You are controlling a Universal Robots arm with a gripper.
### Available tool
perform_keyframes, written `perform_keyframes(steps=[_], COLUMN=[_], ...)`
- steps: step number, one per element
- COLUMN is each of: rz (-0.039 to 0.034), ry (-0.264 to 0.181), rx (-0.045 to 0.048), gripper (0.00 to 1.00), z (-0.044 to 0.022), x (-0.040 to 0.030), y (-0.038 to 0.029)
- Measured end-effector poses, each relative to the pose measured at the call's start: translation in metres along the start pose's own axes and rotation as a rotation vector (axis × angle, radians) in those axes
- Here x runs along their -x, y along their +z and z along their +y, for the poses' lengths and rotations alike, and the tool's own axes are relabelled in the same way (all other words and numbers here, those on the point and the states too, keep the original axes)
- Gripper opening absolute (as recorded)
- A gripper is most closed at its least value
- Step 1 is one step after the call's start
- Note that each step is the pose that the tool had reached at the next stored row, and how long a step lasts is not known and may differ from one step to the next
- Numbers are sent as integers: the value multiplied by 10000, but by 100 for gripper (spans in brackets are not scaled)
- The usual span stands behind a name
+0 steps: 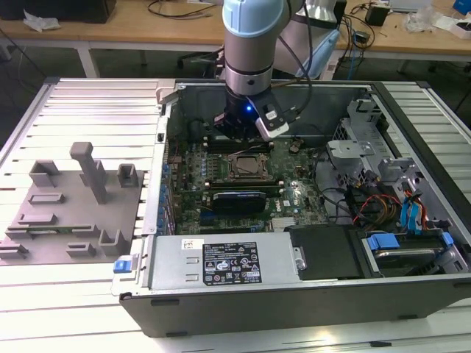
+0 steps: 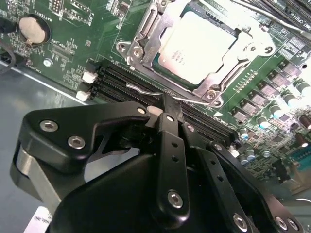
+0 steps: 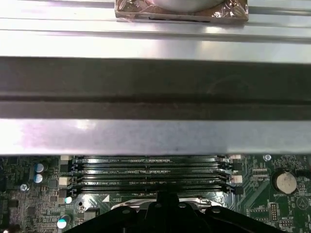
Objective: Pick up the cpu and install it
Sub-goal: 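Install the first cpu locking lever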
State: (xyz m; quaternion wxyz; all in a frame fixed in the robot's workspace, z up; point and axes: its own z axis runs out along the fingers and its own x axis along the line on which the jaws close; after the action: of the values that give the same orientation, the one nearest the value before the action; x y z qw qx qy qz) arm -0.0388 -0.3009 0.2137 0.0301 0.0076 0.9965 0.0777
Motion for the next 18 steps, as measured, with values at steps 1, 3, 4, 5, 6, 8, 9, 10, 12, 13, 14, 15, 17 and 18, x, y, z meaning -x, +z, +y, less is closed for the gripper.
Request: perform_keyframes(steps=[1,3,4,5,6,8,9,10,12,13,14,15,17,18], rz=[-39,-75,-76,-76,-77,-86,-115,-148,-217,-245,-282,-320,-399,-735], ry=[230,463,467,471,473,483,503,530,630,682,755,825,864,809], rx=[-44,-97,-98,-99,-100,-122,-139,-146,-163,-173,-190,-210,-242,-299], gripper=[11,11,11,11,11,11,11,11,11,11,11,11,11,11], z=[0,-1,-1,-1,-1,-1,-3,-4,-5,-6,-6,-7,-7,-7], x=[0,0,1,0,0,-1,-1,-1,-2,-2,-2,-2,-3,-4], y=[3,3,3,3,4,13,20,24,33,37,41,44,46,45])
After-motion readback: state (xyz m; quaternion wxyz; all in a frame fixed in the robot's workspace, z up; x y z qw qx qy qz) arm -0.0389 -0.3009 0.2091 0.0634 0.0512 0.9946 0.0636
